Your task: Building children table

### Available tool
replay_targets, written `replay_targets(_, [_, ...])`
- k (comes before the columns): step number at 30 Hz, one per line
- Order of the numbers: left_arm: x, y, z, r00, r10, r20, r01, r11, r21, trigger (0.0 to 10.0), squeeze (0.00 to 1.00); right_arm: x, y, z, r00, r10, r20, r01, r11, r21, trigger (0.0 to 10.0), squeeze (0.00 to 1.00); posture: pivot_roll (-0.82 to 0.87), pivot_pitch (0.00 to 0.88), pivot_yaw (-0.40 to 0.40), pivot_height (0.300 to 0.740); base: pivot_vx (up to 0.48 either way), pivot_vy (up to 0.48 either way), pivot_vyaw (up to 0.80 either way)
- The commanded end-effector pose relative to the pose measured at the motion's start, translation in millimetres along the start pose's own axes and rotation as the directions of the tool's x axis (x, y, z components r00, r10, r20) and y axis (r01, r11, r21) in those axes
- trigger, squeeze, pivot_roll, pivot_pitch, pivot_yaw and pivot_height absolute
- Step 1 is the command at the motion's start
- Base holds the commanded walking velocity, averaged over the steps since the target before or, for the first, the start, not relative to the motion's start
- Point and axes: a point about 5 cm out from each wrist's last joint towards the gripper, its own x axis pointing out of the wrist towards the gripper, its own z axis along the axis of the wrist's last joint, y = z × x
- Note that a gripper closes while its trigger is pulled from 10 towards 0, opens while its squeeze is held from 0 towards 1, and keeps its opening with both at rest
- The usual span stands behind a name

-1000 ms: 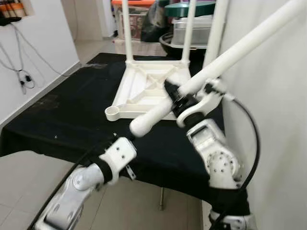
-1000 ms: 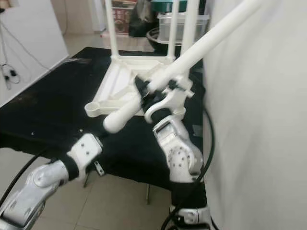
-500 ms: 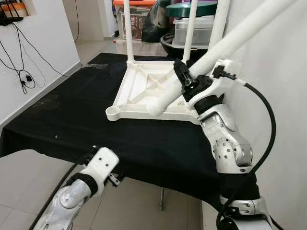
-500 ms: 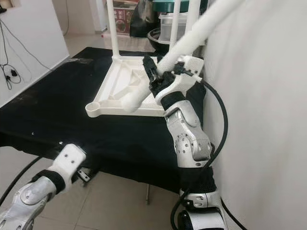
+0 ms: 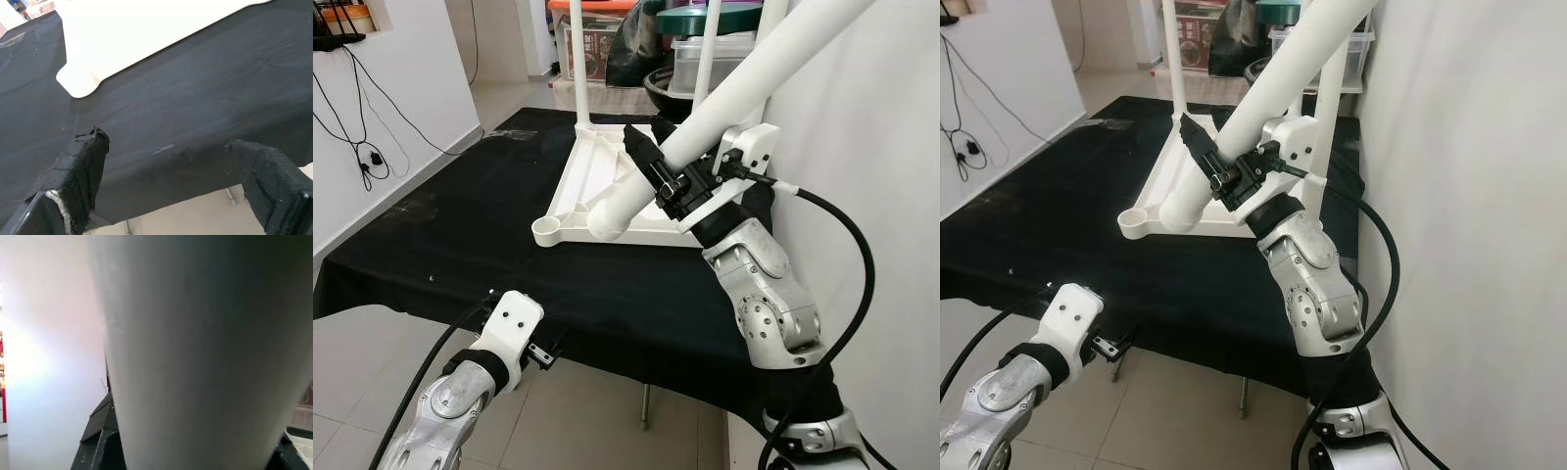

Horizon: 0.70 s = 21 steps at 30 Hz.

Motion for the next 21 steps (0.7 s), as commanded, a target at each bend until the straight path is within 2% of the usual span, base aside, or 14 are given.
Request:
replay_targets(1, [0.0, 0.8, -3, 1.000, 0.000, -0.018, 0.000, 1.000, -0.013, 10.0, 0.00, -0.2, 4.4, 1, 1.000, 0.025, 0.013, -0.024, 1.000, -0.002, 0.0, 0.00, 0.08, 0.000, -0.004, 0.740, 0.000, 0.000, 0.00])
replay_targets(5, [-0.5, 0.4, -2, 1.000, 0.003, -0.017, -0.004, 1.000, -0.027, 10.0, 0.00, -0.8, 5.1, -1, 0.999, 0.032, 0.005, -0.031, 0.999, -0.008, 0.0, 0.00, 0.08, 0.000, -0.005, 0.740, 0.000, 0.000, 0.00])
replay_targets(6, [-2.2, 3.0, -2, 0.999, 0.034, -0.017, -0.035, 0.997, -0.074, 10.0, 0.00, -3.0, 1.8, -9, 0.999, -0.005, -0.041, 0.004, 1.000, -0.023, 0.0, 0.00, 0.08, 0.000, -0.006, 0.740, 0.000, 0.000, 0.00])
replay_targets(9, [-2.7, 4.7, -2, 0.999, 0.048, -0.019, -0.050, 0.994, -0.097, 10.0, 0.00, -4.3, -0.5, -13, 0.998, -0.030, -0.063, 0.028, 0.999, -0.030, 0.0, 0.00, 0.08, 0.000, -0.006, 0.740, 0.000, 0.000, 0.00])
replay_targets(10, [-2.8, 6.8, -2, 0.998, 0.065, -0.018, -0.067, 0.991, -0.117, 10.0, 0.00, -6.1, -2.8, -16, 0.995, -0.056, -0.084, 0.053, 0.998, -0.030, 4.0, 0.00, 0.08, 0.000, -0.007, 0.740, 0.000, 0.000, 0.00])
replay_targets(11, [-2.8, 8.3, -1, 0.997, 0.081, -0.011, -0.082, 0.985, -0.149, 10.0, 0.00, -9.4, -5.5, -21, 0.989, -0.097, -0.112, 0.095, 0.995, -0.020, 10.0, 0.00, 0.08, 0.000, -0.007, 0.740, 0.000, 0.000, 0.00])
replay_targets(12, [-2.8, 8.3, -1, 0.997, 0.081, -0.011, -0.082, 0.985, -0.149, 10.0, 0.00, -9.4, -5.5, -21, 0.989, -0.097, -0.112, 0.095, 0.995, -0.020, 10.0, 0.00, 0.08, 0.000, -0.007, 0.740, 0.000, 0.000, 0.00])
replay_targets(13, [-3.7, 8.5, 1, 0.995, 0.101, -0.002, -0.099, 0.976, -0.195, 10.0, 0.00, -19.2, -12.6, -33, 0.963, -0.200, -0.182, 0.203, 0.979, -0.002, 10.0, 0.00, 0.08, 0.000, -0.008, 0.740, 0.000, 0.000, 0.00])
replay_targets(16, [-4.2, 8.1, 2, 0.995, 0.104, 0.000, -0.102, 0.973, -0.207, 10.0, 0.00, -22.4, -14.7, -36, 0.952, -0.233, -0.199, 0.237, 0.972, -0.002, 10.0, 0.00, 0.09, 0.000, -0.009, 0.740, 0.000, 0.170, 0.00])
replay_targets(18, [-4.6, 8.5, 1, 0.994, 0.112, -0.007, -0.111, 0.969, -0.221, 10.0, 0.00, -27.8, -18.7, -42, 0.930, -0.292, -0.223, 0.299, 0.954, -0.003, 10.0, 0.00, 0.09, 0.000, -0.009, 0.740, 0.000, 0.480, 0.00])
replay_targets(21, [-4.2, 9.6, 0, 0.993, 0.119, -0.007, -0.118, 0.967, -0.227, 10.0, 0.00, -30.8, -20.9, -46, 0.915, -0.324, -0.242, 0.333, 0.943, -0.005, 10.0, 0.00, 0.08, 0.000, -0.007, 0.740, 0.000, 0.480, 0.00])
